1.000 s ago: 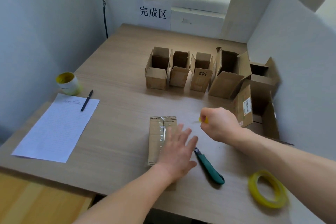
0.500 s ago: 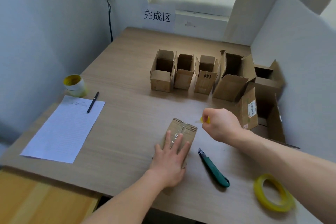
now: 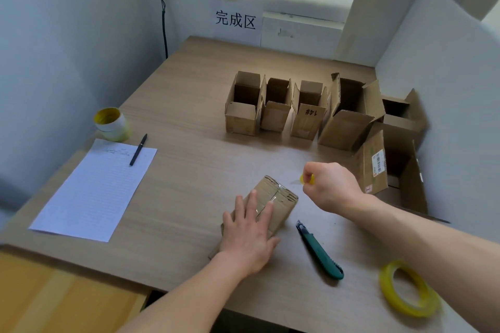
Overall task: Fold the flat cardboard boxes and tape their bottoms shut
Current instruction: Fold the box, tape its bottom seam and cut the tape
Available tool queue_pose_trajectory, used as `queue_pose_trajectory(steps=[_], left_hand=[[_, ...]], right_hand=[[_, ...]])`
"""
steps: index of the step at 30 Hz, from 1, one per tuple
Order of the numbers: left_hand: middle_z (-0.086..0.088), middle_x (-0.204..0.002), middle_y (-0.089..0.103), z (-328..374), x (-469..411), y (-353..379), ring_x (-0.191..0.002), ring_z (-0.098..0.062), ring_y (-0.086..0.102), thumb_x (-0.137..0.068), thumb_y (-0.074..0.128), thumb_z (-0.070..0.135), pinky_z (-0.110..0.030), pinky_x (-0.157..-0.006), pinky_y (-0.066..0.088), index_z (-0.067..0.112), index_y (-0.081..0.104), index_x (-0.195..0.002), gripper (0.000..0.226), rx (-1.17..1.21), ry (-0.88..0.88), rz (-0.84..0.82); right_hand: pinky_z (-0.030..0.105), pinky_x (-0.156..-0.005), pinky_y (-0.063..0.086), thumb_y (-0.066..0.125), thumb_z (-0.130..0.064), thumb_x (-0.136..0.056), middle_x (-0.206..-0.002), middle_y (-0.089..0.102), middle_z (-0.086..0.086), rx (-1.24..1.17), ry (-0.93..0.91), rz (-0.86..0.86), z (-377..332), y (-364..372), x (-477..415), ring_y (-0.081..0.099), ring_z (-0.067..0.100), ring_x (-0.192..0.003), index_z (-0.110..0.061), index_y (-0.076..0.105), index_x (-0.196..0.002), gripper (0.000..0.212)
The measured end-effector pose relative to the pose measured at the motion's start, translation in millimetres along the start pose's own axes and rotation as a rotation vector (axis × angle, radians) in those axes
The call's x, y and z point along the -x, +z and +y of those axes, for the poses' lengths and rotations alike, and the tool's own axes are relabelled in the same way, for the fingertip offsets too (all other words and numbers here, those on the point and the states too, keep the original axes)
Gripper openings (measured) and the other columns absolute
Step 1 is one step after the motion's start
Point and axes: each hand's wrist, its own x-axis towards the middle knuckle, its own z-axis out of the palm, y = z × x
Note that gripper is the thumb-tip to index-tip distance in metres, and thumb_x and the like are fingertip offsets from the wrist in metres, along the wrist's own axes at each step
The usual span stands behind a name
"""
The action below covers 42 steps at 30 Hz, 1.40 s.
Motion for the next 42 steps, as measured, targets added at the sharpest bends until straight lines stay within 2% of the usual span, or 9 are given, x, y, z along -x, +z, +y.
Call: queue_pose_trajectory(steps=[6,8,12,17,25,28,31,37,42], left_hand=[[0.003,-0.165,-0.012,-52,-24,-33,-0.150,-0.033,-0.017,-0.090,0.051,0.017,-0.064,-0.116,-0.001,0.034,0.020,-0.151,0.070,-0.158,0.208,-0.104],[0.001,-0.163,0.000,-68,-31,-51,-0.150,-0.032,-0.010,-0.082,0.054,0.010,-0.062,-0.117,0.006,0.035,0.036,-0.141,0.066,-0.223,0.236,-0.070],[-0.004,-0.154,0.019,-62,-34,-67,-0.140,-0.028,0.017,-0.081,0.057,0.026,-0.048,-0.104,0.031,0.031,0.053,-0.123,0.042,-0.159,0.127,0.062],[-0.005,-0.137,0.034,-24,-31,-40,-0.128,-0.031,0.029,-0.076,0.048,0.077,-0.052,-0.101,0.034,0.036,0.045,-0.128,0.067,-0.005,-0.104,0.061],[-0.002,-0.161,0.016,-47,-47,-45,-0.151,-0.027,0.001,-0.085,0.064,0.030,-0.047,-0.121,0.007,0.031,0.038,-0.147,0.068,0.055,0.151,-0.003],[-0.003,-0.150,0.039,-45,-43,-41,-0.143,-0.025,0.028,-0.075,0.078,0.037,-0.033,-0.115,0.022,0.019,0.051,-0.140,0.072,0.252,0.193,0.202],[-0.005,-0.120,0.062,-33,-34,-35,-0.115,-0.024,0.053,-0.073,0.083,0.036,-0.027,-0.098,0.038,0.012,0.068,-0.121,0.055,0.492,0.156,0.335],[-0.001,-0.090,0.072,-19,-25,-28,-0.091,-0.024,0.061,-0.076,0.065,0.040,-0.031,-0.078,0.045,0.018,0.077,-0.091,0.029,0.681,0.047,0.420],[0.002,-0.089,0.070,-13,-22,-29,-0.088,-0.021,0.059,-0.081,0.073,0.035,-0.033,-0.078,0.046,0.019,0.076,-0.093,0.021,0.698,0.081,0.421]], right_hand=[[0.027,-0.056,0.038,0.057,-0.025,-0.089,-0.082,0.061,-0.004,-0.015,0.001,-0.013,3,8,-3,0.055,0.021,-0.076,-0.029,0.056,-0.085,0.006],[0.029,-0.059,0.045,0.057,-0.025,-0.088,-0.083,0.063,-0.003,-0.016,0.006,-0.024,5,13,-2,0.056,0.021,-0.076,-0.029,0.057,-0.084,0.006],[0.029,-0.061,0.050,0.058,-0.025,-0.088,-0.083,0.063,-0.003,-0.018,0.007,-0.050,3,15,-7,0.057,0.019,-0.075,-0.029,0.057,-0.084,0.006],[0.029,-0.058,0.042,0.056,-0.024,-0.087,-0.088,0.065,-0.001,0.001,-0.039,-0.060,-7,11,-15,0.056,0.024,-0.081,-0.029,0.057,-0.085,0.006],[0.028,-0.057,0.040,0.053,-0.021,-0.085,-0.082,0.061,-0.002,0.120,-0.132,-0.143,-19,13,-15,0.054,0.024,-0.078,-0.027,0.061,-0.087,0.010],[0.029,-0.057,0.041,0.053,-0.021,-0.084,-0.080,0.058,-0.003,0.114,-0.130,-0.159,-24,14,-13,0.054,0.025,-0.078,-0.027,0.062,-0.087,0.011],[0.029,-0.060,0.043,0.054,-0.021,-0.083,-0.078,0.057,-0.003,0.112,-0.154,-0.164,-28,15,-11,0.053,0.025,-0.078,-0.026,0.063,-0.088,0.011],[0.028,-0.061,0.039,0.055,-0.022,-0.084,-0.079,0.056,-0.004,0.124,-0.204,-0.180,-33,14,-5,0.051,0.023,-0.079,-0.026,0.064,-0.089,0.010],[0.027,-0.061,0.036,0.056,-0.025,-0.085,-0.080,0.056,-0.005,0.116,-0.223,-0.179,-33,13,3,0.049,0.022,-0.077,-0.028,0.061,-0.086,0.006]])
